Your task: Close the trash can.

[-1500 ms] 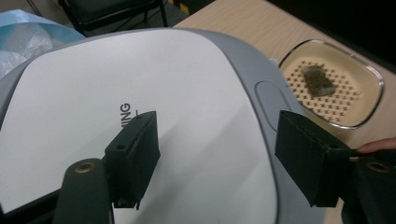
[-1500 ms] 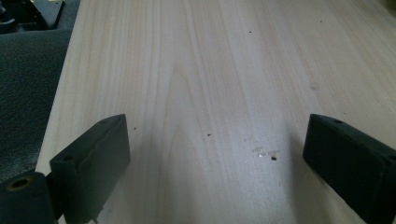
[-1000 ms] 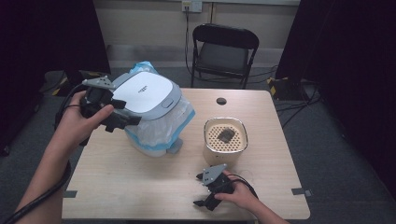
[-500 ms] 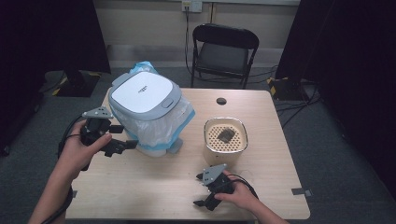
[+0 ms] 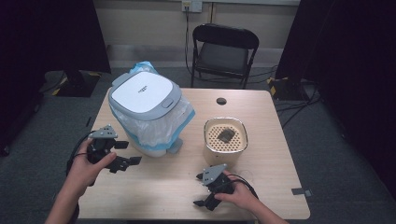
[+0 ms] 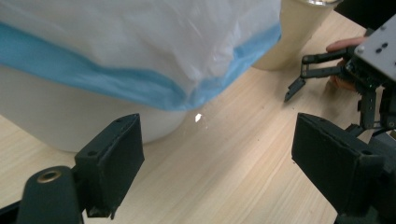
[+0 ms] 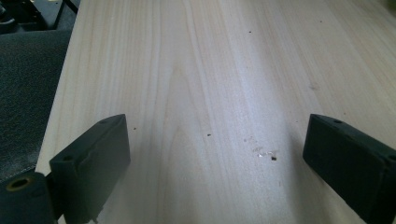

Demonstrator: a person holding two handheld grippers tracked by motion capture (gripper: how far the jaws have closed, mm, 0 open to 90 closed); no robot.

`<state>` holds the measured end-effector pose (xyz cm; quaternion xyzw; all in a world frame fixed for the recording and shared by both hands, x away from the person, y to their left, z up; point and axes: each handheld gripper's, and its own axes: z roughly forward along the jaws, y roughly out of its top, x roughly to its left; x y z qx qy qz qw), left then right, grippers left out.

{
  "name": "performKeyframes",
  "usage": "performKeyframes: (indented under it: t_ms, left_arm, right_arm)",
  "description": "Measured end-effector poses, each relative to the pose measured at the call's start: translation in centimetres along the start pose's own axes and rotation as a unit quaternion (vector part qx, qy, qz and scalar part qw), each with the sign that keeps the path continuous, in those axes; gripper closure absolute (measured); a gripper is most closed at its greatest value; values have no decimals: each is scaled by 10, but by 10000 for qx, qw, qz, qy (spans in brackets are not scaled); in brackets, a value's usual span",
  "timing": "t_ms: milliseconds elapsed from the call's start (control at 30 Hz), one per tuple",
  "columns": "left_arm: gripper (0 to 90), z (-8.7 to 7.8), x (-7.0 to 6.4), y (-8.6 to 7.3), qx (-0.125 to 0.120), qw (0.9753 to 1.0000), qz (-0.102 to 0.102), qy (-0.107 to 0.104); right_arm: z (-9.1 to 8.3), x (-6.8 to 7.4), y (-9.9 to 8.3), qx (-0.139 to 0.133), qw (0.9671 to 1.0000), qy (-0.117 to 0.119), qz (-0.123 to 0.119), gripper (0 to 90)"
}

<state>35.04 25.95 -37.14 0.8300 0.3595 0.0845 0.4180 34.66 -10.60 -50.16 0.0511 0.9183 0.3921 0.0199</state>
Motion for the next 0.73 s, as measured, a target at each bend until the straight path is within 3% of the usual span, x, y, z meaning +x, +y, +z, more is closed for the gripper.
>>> performKeyframes:
  t_ms: [267, 567, 733]
  left_arm:
    - [164, 21, -5, -21, -63, 9998, -42, -188]
    - [163, 52, -20, -47, 112, 9988, 83, -462]
    - [163, 74, -34, -61, 257, 9968, 388, -646]
  right_arm:
    - [0, 0, 0, 0, 10000, 7, -1, 67]
    - [0, 0, 0, 8, 10000, -16, -2, 63]
    - [0, 0, 0, 6, 10000, -14, -2, 63]
